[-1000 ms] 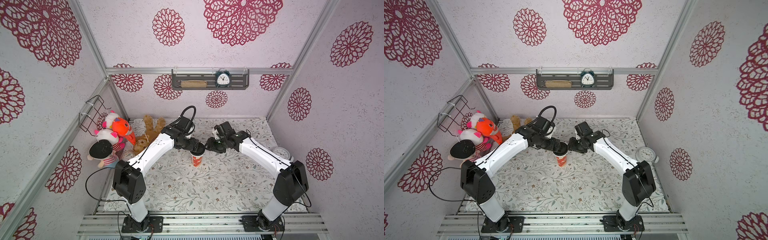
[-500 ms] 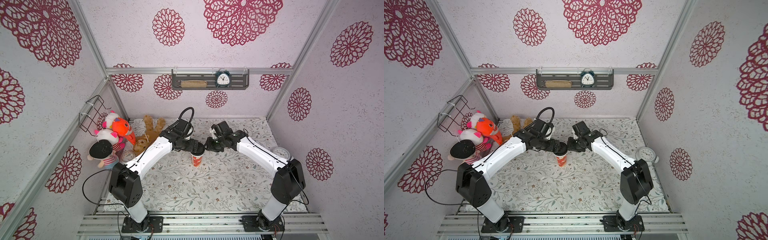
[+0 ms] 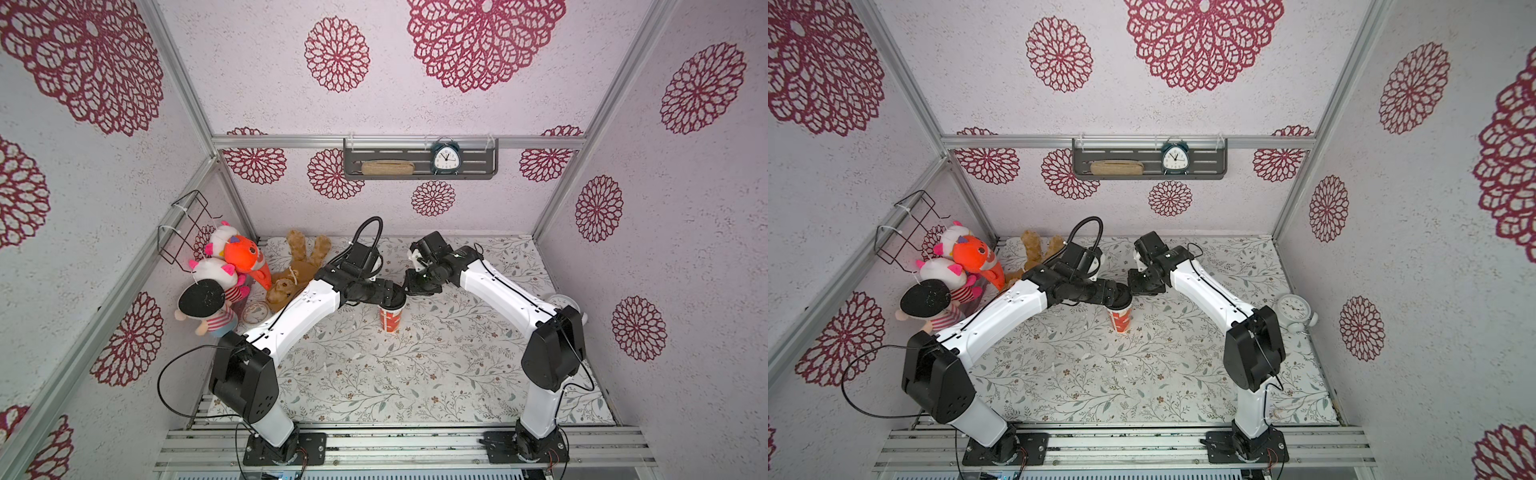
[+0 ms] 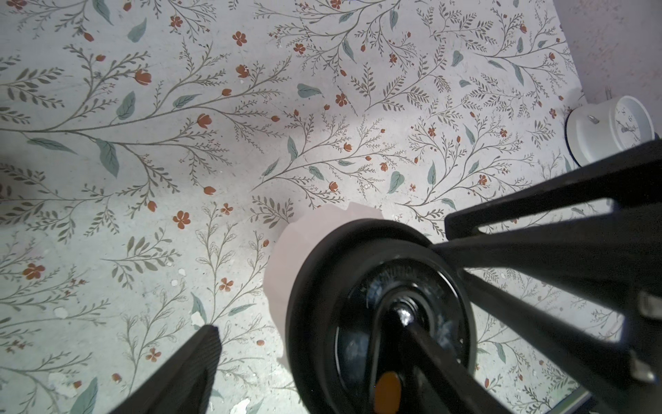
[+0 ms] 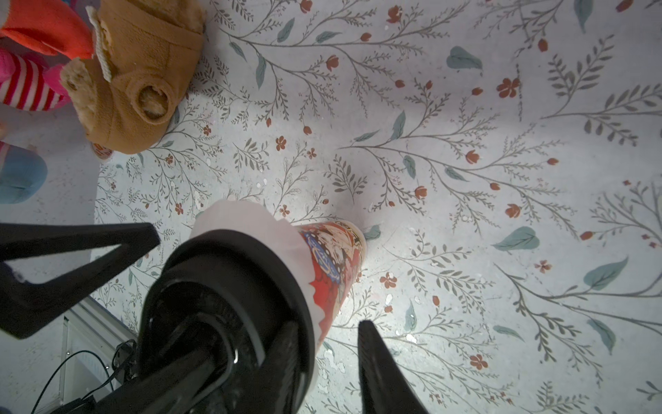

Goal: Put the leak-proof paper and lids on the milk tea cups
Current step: Secure the cup lid on the cup.

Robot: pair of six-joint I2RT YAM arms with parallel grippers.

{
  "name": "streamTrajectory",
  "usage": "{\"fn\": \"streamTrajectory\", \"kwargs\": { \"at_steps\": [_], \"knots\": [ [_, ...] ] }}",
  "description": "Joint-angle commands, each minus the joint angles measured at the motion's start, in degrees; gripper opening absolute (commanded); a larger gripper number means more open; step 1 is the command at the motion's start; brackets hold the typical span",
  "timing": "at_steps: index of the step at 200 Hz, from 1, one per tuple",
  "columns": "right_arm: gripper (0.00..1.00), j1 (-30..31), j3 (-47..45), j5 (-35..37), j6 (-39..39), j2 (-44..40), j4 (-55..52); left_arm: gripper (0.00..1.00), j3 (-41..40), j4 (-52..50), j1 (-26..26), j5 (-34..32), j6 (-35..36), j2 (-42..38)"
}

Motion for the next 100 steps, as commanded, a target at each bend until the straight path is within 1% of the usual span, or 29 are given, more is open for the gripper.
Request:
{"fn": "streamTrajectory", "kwargs": {
  "at_steps": [1,41,64,86,100],
  "knots": [
    [0.32,0.51,1.28,3.06,-1.37,4.02,-2.41,0.83,-5.21,-14.70,-0.72,-1.06,1.65,3.78],
    [0.41,0.42,5.76,2.08,-0.65,0.83,-0.37,0.83,-4.34,-15.46,0.02,-1.59,0.35,5.40],
    [0.42,0.33,7.85,3.13,0.30,-0.96,0.04,0.83,-3.88,-15.68,0.67,-1.59,-0.54,6.04],
    [0.42,0.33,6.38,4.51,2.36,-3.67,0.92,0.83,-3.96,-15.86,1.12,-1.70,-1.16,5.97],
    [0.42,0.33,2.86,4.56,5.16,-6.02,2.11,0.83,-4.06,-15.86,1.40,-1.65,-1.34,5.81]
  ]
}}
